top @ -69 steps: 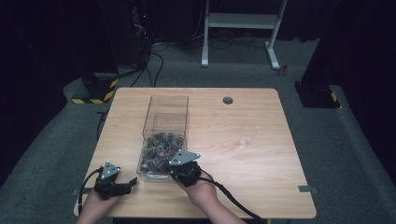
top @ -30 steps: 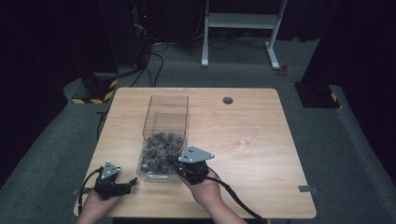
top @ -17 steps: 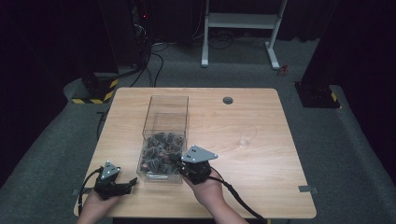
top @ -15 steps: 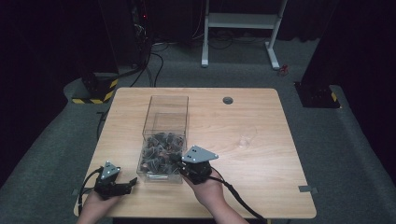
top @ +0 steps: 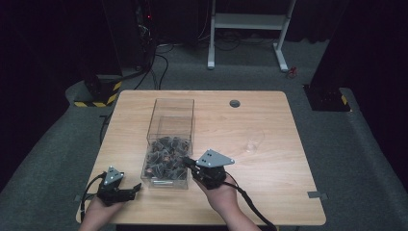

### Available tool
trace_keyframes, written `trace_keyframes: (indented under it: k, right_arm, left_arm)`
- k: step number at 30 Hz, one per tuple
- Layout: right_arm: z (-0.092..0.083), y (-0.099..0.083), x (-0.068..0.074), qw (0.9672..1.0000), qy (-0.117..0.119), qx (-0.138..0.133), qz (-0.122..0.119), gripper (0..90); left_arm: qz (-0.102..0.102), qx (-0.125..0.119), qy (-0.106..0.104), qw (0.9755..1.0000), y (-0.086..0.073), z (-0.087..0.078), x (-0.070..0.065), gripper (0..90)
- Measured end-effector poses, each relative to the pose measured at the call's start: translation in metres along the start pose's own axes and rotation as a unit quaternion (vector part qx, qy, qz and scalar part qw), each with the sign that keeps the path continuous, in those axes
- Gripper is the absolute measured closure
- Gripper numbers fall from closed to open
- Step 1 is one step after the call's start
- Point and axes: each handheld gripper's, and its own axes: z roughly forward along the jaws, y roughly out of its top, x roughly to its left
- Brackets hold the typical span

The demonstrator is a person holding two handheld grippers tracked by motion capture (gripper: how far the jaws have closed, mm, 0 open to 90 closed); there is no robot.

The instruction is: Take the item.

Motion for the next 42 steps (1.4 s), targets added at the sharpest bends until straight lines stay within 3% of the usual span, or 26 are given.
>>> trace_keyframes:
  k: [42]
  right_arm:
    - [-0.043, -0.023, -0.045, 0.9969, -0.072, -0.001, 0.031, 90.0]
  left_arm:
    - [0.000, 0.000, 0.000, 1.0000, 0.000, 0.000, 0.000, 14.3]
